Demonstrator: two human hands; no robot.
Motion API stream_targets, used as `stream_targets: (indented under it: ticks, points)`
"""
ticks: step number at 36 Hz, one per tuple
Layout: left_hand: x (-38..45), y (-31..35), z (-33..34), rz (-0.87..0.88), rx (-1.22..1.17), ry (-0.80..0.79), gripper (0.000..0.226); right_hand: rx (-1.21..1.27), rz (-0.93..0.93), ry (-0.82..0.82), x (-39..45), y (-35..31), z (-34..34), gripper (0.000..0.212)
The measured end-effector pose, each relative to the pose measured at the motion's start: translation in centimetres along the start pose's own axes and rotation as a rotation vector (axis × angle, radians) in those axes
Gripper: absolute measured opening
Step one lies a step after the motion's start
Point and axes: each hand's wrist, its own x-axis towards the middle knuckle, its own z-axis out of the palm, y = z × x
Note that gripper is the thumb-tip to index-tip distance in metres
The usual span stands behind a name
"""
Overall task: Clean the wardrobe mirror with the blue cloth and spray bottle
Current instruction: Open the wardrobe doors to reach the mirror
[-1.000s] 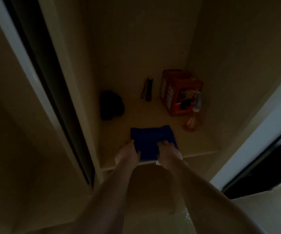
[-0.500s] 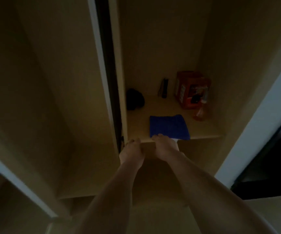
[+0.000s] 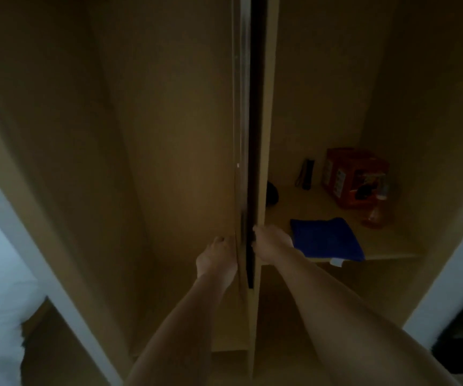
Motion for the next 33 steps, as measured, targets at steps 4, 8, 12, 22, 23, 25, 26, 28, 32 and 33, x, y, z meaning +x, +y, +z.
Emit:
stream_targets:
  ticks: [4,8,12,22,23,25,26,28,32,33]
  points:
    - [0.7,-1.7,0.2,0.034,-0.022,-0.051,0.031,0.216,0.112,0.054,2.1,-1.9,0.7,0.062]
    - [1.7,-3.0,0.0,0.050,-0.006,-0.078,0.036,0.464,0.163,0.098,3.6,-3.0,1.4,0.062]
    - [2.4,-3.8,-0.5,0.039,-0.002,-0.070,0.041,0.589,0.188,0.157,4.5,-3.2,1.6,0.050]
    - [0.6,-4.0,-0.3,0.043,0.003,-0.038,0.040,0.631,0.236,0.195,4.4,-3.3,1.4,0.040]
    - [0.3,-3.8,-0.2,0.039,0.005,-0.037,0.040,0.603,0.227,0.197,4.0,-3.1,1.4,0.040]
    - [-0.3,-3.5,-0.2,0.028,0.006,-0.030,0.041,0.541,0.208,0.211,3.0,-2.6,1.4,0.039]
    - [-0.7,-3.2,-0.2,0.018,0.002,-0.026,0.042,0.506,0.194,0.222,2.4,-2.4,1.5,0.039]
    - [-1.4,-2.7,-0.3,0.006,-0.005,-0.016,0.044,0.451,0.163,0.240,1.3,-2.0,1.6,0.039]
    - [-3.3,-1.9,-0.5,0.000,0.001,0.010,0.042,0.428,0.129,0.277,-1.0,-1.2,1.9,0.038]
    - [-3.8,-1.7,-0.6,-0.010,0.008,0.021,0.043,0.425,0.122,0.284,-1.5,-1.0,1.9,0.039]
